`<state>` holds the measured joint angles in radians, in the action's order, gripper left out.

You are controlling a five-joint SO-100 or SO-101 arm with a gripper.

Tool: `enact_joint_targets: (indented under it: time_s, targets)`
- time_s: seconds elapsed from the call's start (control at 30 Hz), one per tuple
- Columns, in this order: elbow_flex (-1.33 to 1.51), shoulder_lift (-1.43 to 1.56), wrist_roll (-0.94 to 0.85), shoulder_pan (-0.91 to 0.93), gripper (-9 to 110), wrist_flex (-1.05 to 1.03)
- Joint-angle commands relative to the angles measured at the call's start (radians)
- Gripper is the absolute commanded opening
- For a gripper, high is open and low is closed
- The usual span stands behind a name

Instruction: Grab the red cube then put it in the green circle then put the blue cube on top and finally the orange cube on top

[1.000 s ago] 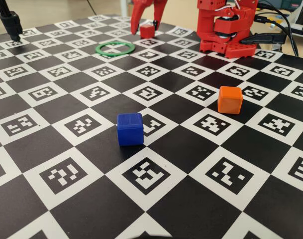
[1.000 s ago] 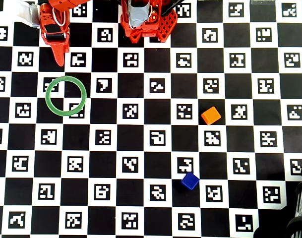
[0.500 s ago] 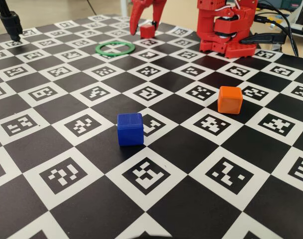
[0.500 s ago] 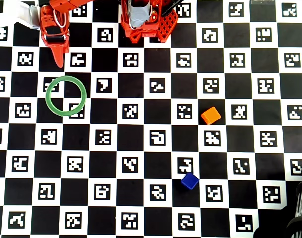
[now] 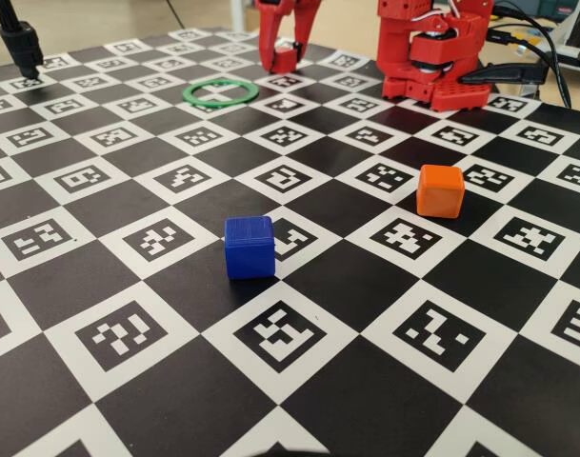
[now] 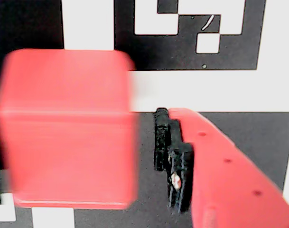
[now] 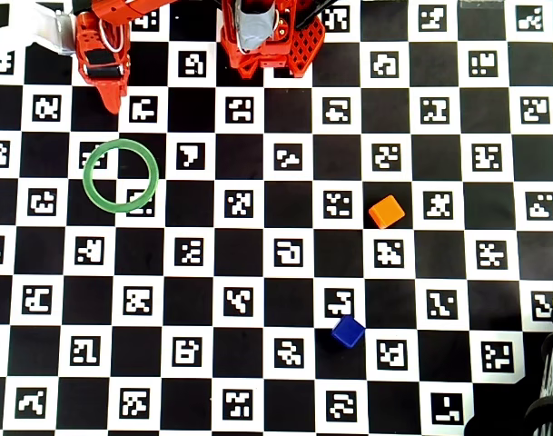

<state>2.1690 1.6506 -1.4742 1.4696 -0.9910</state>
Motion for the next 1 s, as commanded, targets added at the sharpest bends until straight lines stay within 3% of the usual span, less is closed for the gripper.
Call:
enact_joint_targets:
  time_s: [0.0, 0.23, 0.7, 0.97]
  targets:
    - [-0.012, 0.066, 0.008, -0.014, 16, 0.014]
    - [-0.014, 0.067, 0.009, -0.015, 5, 0.014]
    - [-0.043, 0.072, 0.002, -0.008, 4, -0.020]
    - [-0.209, 0.074, -0.002, 0.000, 4, -0.167]
